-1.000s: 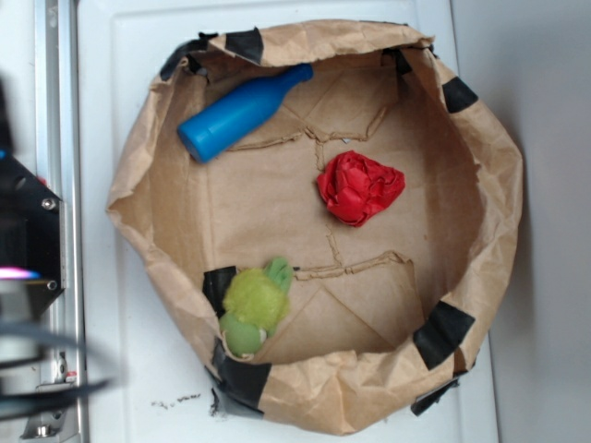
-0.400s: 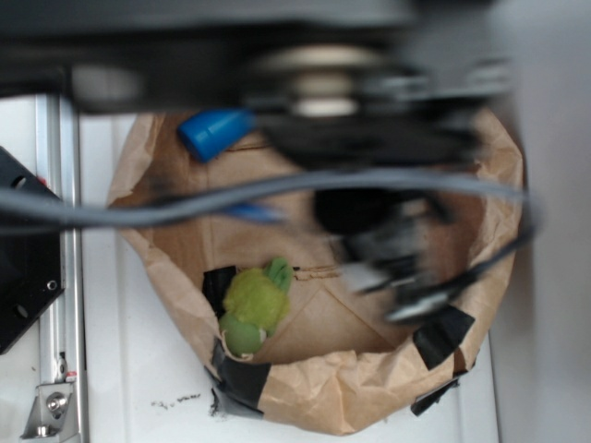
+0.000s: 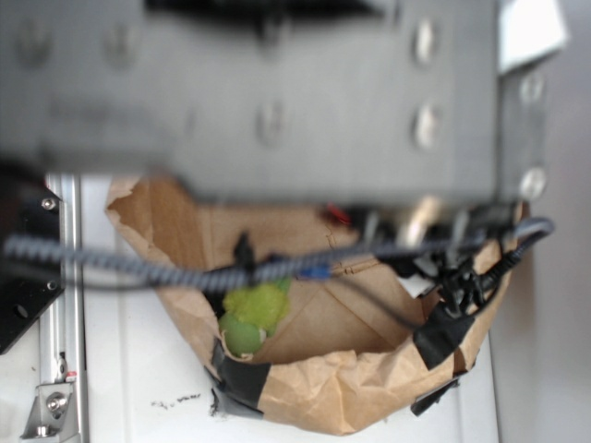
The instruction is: Grab the blue bottle.
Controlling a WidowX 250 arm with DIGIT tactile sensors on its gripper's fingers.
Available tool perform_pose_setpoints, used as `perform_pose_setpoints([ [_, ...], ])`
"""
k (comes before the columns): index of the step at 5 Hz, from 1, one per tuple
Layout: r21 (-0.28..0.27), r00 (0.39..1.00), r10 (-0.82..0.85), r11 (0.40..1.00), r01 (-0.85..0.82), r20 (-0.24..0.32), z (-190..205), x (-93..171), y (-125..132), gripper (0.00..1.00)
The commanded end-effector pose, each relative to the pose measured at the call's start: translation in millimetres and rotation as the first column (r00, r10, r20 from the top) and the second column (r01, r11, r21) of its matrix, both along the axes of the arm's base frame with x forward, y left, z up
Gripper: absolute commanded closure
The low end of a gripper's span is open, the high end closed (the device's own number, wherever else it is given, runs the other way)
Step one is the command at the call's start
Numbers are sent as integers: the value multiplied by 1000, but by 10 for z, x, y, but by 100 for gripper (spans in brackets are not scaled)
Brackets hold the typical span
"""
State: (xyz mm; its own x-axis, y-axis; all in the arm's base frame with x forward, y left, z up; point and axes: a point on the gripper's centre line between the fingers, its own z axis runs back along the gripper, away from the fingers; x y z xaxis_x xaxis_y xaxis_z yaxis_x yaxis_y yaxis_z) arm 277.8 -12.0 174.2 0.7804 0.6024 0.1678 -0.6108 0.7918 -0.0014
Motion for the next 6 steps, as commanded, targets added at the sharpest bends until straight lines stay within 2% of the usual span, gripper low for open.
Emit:
perform_pose_setpoints([
  [1,-44,995,-77,996,80,59,118,-215,163,0],
  [2,-73,995,-89,993,91,36,-17,-303,244,0],
  [3,-75,995,-97,993,96,-17,-218,-370,251,0],
  [4,-68,990,-138,988,138,5,-270,-348,279,0],
  [6,-68,990,-138,988,138,5,-270,-348,279,0],
])
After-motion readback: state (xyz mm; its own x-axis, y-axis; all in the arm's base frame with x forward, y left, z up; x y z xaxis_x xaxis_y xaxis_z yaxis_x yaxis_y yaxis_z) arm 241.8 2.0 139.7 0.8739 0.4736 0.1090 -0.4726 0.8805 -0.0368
